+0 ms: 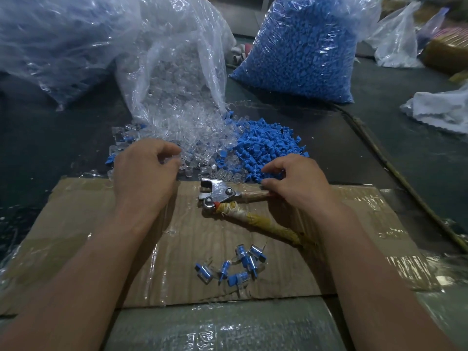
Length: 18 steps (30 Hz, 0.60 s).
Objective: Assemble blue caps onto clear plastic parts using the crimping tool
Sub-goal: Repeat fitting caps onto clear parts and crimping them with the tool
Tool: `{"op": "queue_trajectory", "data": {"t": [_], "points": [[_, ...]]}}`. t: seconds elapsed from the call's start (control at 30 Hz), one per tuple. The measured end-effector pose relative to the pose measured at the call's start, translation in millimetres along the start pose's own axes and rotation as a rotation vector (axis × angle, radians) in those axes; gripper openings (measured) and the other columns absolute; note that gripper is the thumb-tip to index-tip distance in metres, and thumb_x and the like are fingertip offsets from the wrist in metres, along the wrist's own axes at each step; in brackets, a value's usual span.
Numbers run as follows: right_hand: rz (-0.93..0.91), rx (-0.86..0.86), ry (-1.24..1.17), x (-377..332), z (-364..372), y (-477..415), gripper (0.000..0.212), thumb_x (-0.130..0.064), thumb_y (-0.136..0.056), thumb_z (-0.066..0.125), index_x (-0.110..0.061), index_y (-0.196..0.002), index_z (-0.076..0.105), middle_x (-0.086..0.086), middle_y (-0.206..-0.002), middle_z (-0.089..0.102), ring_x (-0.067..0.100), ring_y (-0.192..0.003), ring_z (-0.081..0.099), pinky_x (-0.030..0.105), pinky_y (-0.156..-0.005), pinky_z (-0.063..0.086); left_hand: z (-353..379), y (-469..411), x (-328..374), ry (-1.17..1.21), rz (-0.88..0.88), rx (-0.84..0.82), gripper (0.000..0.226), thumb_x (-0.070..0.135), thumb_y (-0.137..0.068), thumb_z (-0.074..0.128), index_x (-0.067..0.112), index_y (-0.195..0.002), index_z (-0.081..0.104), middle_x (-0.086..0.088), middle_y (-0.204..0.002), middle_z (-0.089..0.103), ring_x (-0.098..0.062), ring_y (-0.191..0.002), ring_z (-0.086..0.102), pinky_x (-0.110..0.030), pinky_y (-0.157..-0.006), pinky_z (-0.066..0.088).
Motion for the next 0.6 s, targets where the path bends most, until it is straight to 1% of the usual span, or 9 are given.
{"op": "queue_trajectory", "data": {"t": [0.07, 0.13, 0.17, 0.2, 0.27, 0.33, 0.43, 0.53, 0.6], "points": [[-0.007, -0.011, -0.010, -0.8, 1.2, -1.4, 0.026, -0.030, -0.083, 0.066, -0.027, -0.109, 0.066, -0.007, -0.100, 0.059, 0.007, -0.085, 0.047, 0.027, -0.079, 0.041, 1.1, 1.7, 1.1, 0.068, -0.007, -0.015, 0.026, 0.009, -0.078, 0.068, 0.017, -0.103, 0.068, 0.007, -0.082, 0.067, -0.012, -0.080, 0.063, -0.035, -0.084, 0.051], [-0.004, -0.012, -0.023, -0.9, 2.5, -2.7, 0.022, -0.029, -0.082, 0.066, -0.027, -0.105, 0.067, -0.011, -0.088, 0.055, 0.007, -0.084, 0.047, 0.027, -0.078, 0.040, 3.5, 2.3, 0.1, 0.131, -0.027, -0.040, 0.035, 0.007, -0.077, 0.069, 0.020, -0.110, 0.065, 0.014, -0.079, 0.065, -0.005, -0.077, 0.062, -0.033, -0.083, 0.052], [-0.003, -0.011, -0.029, -0.7, 2.8, -3.3, 0.020, -0.029, -0.082, 0.067, -0.026, -0.101, 0.068, -0.014, -0.081, 0.051, 0.007, -0.082, 0.046, 0.026, -0.077, 0.040, 4.8, 2.1, -0.9, 0.180, -0.049, -0.054, 0.037, 0.006, -0.076, 0.070, 0.021, -0.110, 0.065, 0.013, -0.080, 0.065, -0.005, -0.077, 0.062, -0.034, -0.084, 0.053], [-0.002, -0.012, -0.034, -0.5, 3.0, -3.8, 0.017, -0.028, -0.081, 0.068, -0.025, -0.098, 0.069, -0.017, -0.075, 0.048, 0.007, -0.081, 0.047, 0.026, -0.076, 0.039, 6.0, 2.2, -2.0, 0.234, -0.075, -0.071, 0.036, 0.006, -0.076, 0.071, 0.024, -0.107, 0.066, 0.012, -0.081, 0.066, -0.006, -0.076, 0.063, -0.035, -0.084, 0.053], [-0.005, -0.026, -0.039, -0.7, 3.1, -4.3, 0.014, -0.028, -0.081, 0.068, -0.025, -0.095, 0.070, -0.020, -0.070, 0.044, 0.007, -0.080, 0.047, 0.027, -0.075, 0.040, 7.3, 2.7, -3.7, 0.309, -0.113, -0.101, 0.033, 0.007, -0.074, 0.073, 0.031, -0.096, 0.068, 0.011, -0.079, 0.069, -0.007, -0.076, 0.066, -0.036, -0.081, 0.055], [-0.020, -0.042, -0.030, -1.5, 3.3, -4.9, 0.013, -0.028, -0.082, 0.067, -0.026, -0.094, 0.070, -0.019, -0.072, 0.045, 0.008, -0.082, 0.047, 0.030, -0.077, 0.042, 8.0, 3.5, -4.4, 0.346, -0.135, -0.136, 0.026, 0.008, -0.072, 0.075, 0.032, -0.081, 0.069, 0.010, -0.073, 0.070, -0.004, -0.071, 0.067, -0.029, -0.072, 0.056], [-0.054, -0.040, -0.013, -3.3, 5.6, -4.5, 0.009, -0.026, -0.086, 0.062, -0.024, -0.094, 0.066, -0.014, -0.078, 0.043, 0.011, -0.085, 0.045, 0.035, -0.083, 0.040, 10.2, 6.1, -3.0, 0.428, -0.202, -0.202, 0.017, 0.006, -0.070, 0.075, 0.022, -0.070, 0.069, 0.007, -0.070, 0.069, -0.005, -0.060, 0.065, -0.018, -0.050, 0.052], [-0.094, 0.000, -0.009, -4.6, 7.6, -2.6, 0.003, -0.022, -0.089, 0.056, -0.022, -0.091, 0.059, -0.006, -0.089, 0.044, 0.013, -0.089, 0.044, 0.032, -0.083, 0.039, 11.7, 9.0, 2.0, 0.538, -0.259, -0.256, 0.015, 0.003, -0.072, 0.072, 0.016, -0.067, 0.067, -0.001, -0.061, 0.066, -0.007, -0.053, 0.061, -0.016, -0.045, 0.048], [-0.114, 0.056, -0.057, -5.7, 4.4, -1.6, 0.004, -0.020, -0.091, 0.054, -0.022, -0.088, 0.053, -0.006, -0.089, 0.047, 0.011, -0.085, 0.044, 0.027, -0.077, 0.036, 10.8, 10.3, 6.6, 0.618, -0.280, -0.276, 0.013, 0.001, -0.075, 0.067, 0.014, -0.076, 0.066, 0.001, -0.061, 0.066, -0.006, -0.054, 0.063, -0.015, -0.047, 0.049]]}}
Point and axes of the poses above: each hand's wrist, its own y-axis away from the middle knuckle, its own z-axis out of the palm, x = y × z, the point moved 4 cm from there along -y, towards the middle knuckle
